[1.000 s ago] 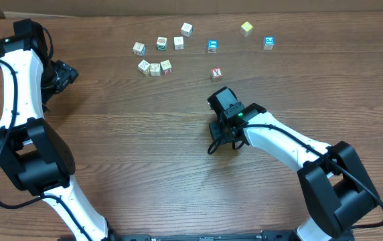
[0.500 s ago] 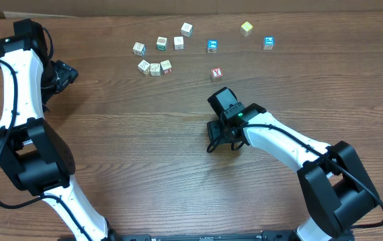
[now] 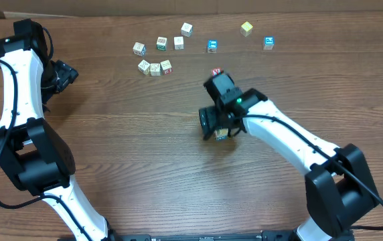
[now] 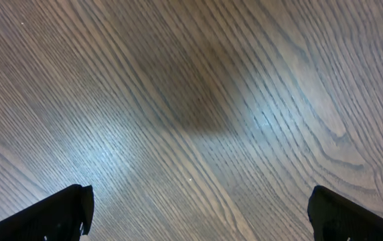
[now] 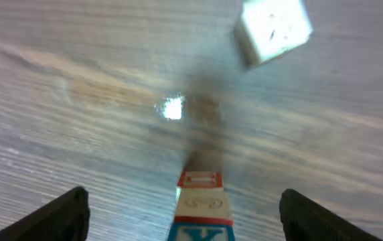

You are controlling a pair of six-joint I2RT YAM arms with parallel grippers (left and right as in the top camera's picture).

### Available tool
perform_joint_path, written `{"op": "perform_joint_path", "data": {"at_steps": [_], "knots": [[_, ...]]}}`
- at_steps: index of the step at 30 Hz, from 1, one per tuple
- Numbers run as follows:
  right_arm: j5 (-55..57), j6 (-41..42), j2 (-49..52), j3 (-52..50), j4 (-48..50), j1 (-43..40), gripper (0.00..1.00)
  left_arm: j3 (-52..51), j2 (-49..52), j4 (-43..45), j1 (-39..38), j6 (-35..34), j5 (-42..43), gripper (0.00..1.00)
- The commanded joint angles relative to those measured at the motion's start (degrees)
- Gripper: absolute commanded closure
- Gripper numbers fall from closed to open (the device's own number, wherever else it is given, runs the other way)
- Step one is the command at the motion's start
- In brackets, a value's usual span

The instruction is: Form a tower

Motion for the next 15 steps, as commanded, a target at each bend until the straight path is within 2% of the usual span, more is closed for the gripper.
{"op": "perform_joint_path", "data": {"at_steps": [1, 5, 7, 8, 9, 10, 11, 13, 14, 15], "knots": [[4.4, -0.5, -0.1, 7.6, -4.4, -0.9, 0.12, 0.8, 0.2, 0.1, -0.3, 0.5, -0.1, 0.01], [4.4, -0.2, -0.1, 13.8, -11.7, -2.2, 0.13, 0.8, 0.2, 0.0, -0.3, 0.5, -0.1, 0.0], [4.2, 0.0, -0.1, 15.5, -15.1, -2.6, 0.18, 0.8, 0.2, 0.1, -0.3, 0.5, -0.1, 0.0], [3.7, 0.0, -0.1, 15.9, -16.4, -2.8, 0.24, 0.8, 0.2, 0.1, -0.3, 0.5, -0.1, 0.0], [2.7, 0.2, -0.1, 16.0, -17.7, -2.9, 0.31, 0.8, 0.2, 0.1, -0.3, 0.5, -0.1, 0.0], [1.5, 0.4, -0.1, 16.0, -18.5, -3.1, 0.43, 0.8, 0.2, 0.1, -0.3, 0.5, -0.1, 0.0], [0.0, 1.1, 0.0, 16.0, -19.7, -3.3, 0.56, 0.8, 0.2, 0.1, -0.3, 0.5, -0.1, 0.0], [-2.8, 1.7, 0.0, 15.8, -22.1, -3.8, 0.9, 0.8, 0.2, 0.1, -0.3, 0.5, -0.1, 0.0], [-4.0, 1.7, 0.0, 15.8, -23.4, -4.0, 0.96, 0.8, 0.2, 0.1, -0.3, 0.5, -0.1, 0.0], [-5.1, 2.1, 0.0, 15.7, -24.7, -4.2, 0.96, 0.8, 0.2, 0.1, -0.3, 0.5, -0.1, 0.01]]}}
